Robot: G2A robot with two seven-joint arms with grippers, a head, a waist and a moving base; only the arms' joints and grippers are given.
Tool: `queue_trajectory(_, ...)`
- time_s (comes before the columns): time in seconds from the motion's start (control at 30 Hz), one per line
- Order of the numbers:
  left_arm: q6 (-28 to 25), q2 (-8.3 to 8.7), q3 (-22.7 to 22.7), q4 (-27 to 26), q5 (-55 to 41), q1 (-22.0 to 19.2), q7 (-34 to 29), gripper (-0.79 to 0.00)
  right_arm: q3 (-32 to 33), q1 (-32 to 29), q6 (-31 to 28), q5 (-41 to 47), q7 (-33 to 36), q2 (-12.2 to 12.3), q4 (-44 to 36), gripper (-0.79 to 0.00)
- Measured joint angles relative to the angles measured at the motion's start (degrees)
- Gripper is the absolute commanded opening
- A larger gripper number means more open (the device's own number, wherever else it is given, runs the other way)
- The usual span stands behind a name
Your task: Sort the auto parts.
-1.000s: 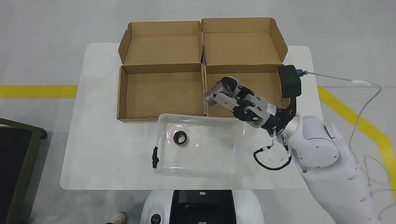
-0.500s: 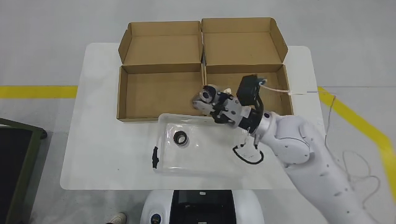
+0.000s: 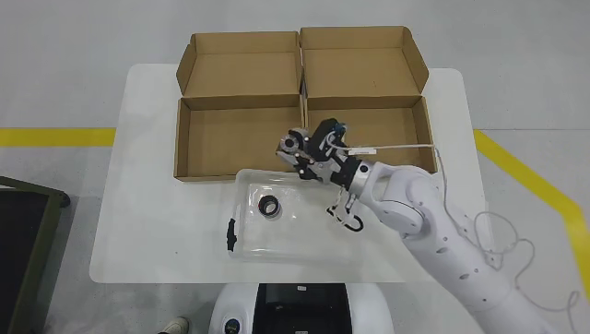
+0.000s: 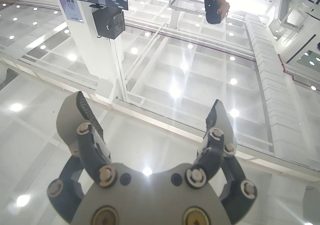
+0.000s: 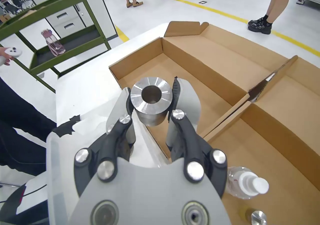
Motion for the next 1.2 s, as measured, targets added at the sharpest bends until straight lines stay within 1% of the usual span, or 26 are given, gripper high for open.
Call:
queue_trajectory(0.1, 0.0, 0.0, 0.0, 0.0, 0.0, 0.0, 0.0, 0.0, -2.0, 1.7, 0.9, -1.6, 0.3, -0.7, 2.0, -0.785)
queue_trajectory(0.4, 0.0, 0.0, 0.0, 0.0, 0.0, 0.0, 0.0, 0.0, -7.2, 8.5, 3.4, -2.1, 0.7, -3.6, 8.9, -0.785)
queue_trajectory(0.73, 0.0, 0.0, 0.0, 0.0, 0.0, 0.0, 0.0, 0.0, -13.4, 16.4, 4.2, -1.3, 1.0, -7.8, 16.7, -0.785)
queue_trajectory(0.93, 0.0, 0.0, 0.0, 0.0, 0.0, 0.0, 0.0, 0.0, -16.2, 19.6, 4.0, -1.1, 0.1, -10.1, 21.7, -0.785)
queue_trajectory(1.2, 0.0, 0.0, 0.0, 0.0, 0.0, 0.0, 0.0, 0.0, -18.4, 22.1, 3.7, 0.0, -0.1, -12.8, 27.6, -0.785)
